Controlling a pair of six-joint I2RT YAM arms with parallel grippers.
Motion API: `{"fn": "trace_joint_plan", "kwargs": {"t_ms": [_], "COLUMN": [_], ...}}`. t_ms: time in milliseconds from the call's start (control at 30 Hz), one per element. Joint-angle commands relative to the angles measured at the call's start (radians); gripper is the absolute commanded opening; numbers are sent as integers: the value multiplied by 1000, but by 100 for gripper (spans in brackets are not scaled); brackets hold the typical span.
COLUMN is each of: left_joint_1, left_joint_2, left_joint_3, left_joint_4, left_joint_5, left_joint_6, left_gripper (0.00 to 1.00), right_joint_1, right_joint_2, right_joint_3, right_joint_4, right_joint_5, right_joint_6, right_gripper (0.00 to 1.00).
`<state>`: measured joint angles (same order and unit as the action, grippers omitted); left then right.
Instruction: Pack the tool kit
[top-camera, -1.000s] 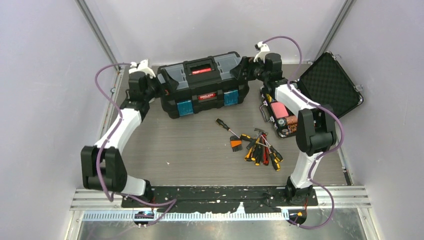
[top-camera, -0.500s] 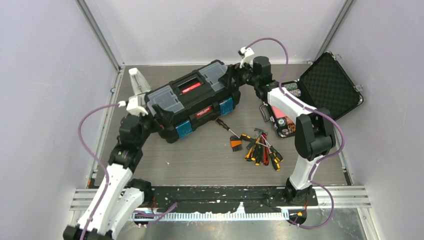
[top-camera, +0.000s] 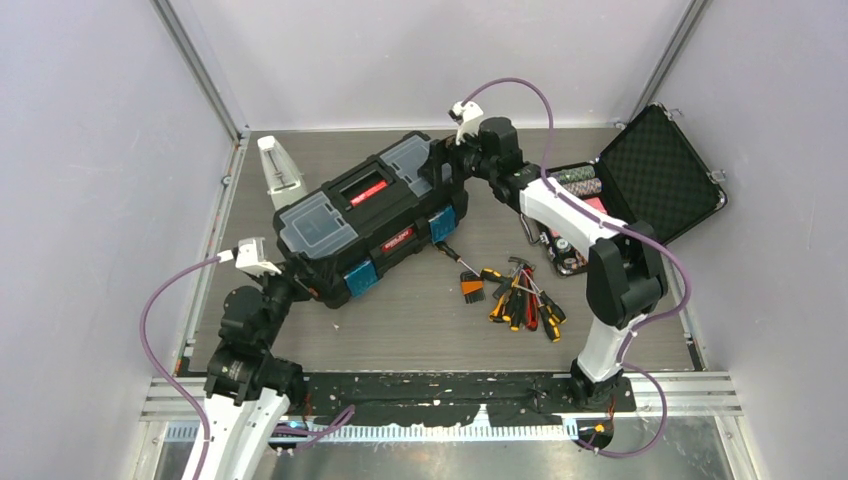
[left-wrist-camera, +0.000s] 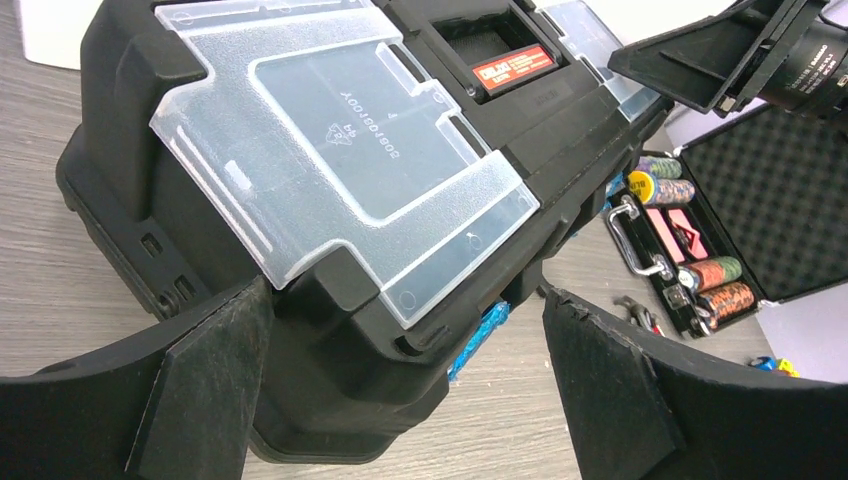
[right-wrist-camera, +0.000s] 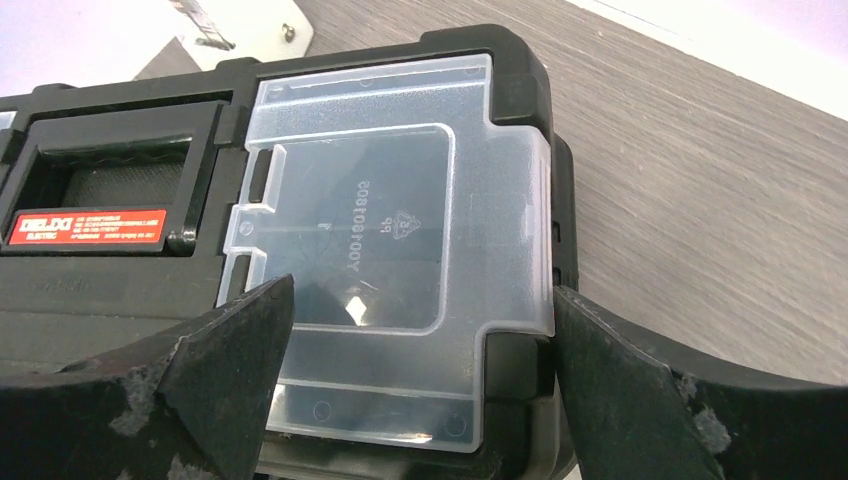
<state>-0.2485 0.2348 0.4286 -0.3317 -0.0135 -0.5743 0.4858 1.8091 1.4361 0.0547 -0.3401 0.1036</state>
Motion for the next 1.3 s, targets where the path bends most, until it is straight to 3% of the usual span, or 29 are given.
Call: {"fn": "trace_joint_plan", "kwargs": {"t_ms": [0,167,333,500,700,867,967,1100,1267], "left_joint_1": [-73,-95,-129,-129,-129,-105,-25,85,146], "left_joint_2": [13,37,64,131,384,576,670,780,866], "left_joint_3": [-40,-14,32,275,596,741,789,817,781], "left_joint_4": [-59,-53,-89,-333,-514,-460,-420,-362,-290], "left_joint_5": [446,508,549,326,119,65,72,181,279], "left_joint_6": [-141,-116,-49,117,296,390,426,428,411], "left_gripper": [99,99,100,99,99,99,99,99,99], "right_joint_1": [119,19,-36,-39,-79,-95,-96,-94,-93], "right_joint_2": [-143,-287,-403,-493,-620,-738,-785,-828,-826], "right_joint_3": [-17,-176,-284,-355,-474,-539,-544,-599,-699], "right_joint_4": [-86,80,97,46,32,10,-61,-124,-31], "right_joint_5": [-105,-124,-125,-28,175,249,257,174,48], "right_joint_6": [7,194,232,217,260,240,230,266,328], "right_gripper": [96,95,95,95,95,95,96,100,93]}}
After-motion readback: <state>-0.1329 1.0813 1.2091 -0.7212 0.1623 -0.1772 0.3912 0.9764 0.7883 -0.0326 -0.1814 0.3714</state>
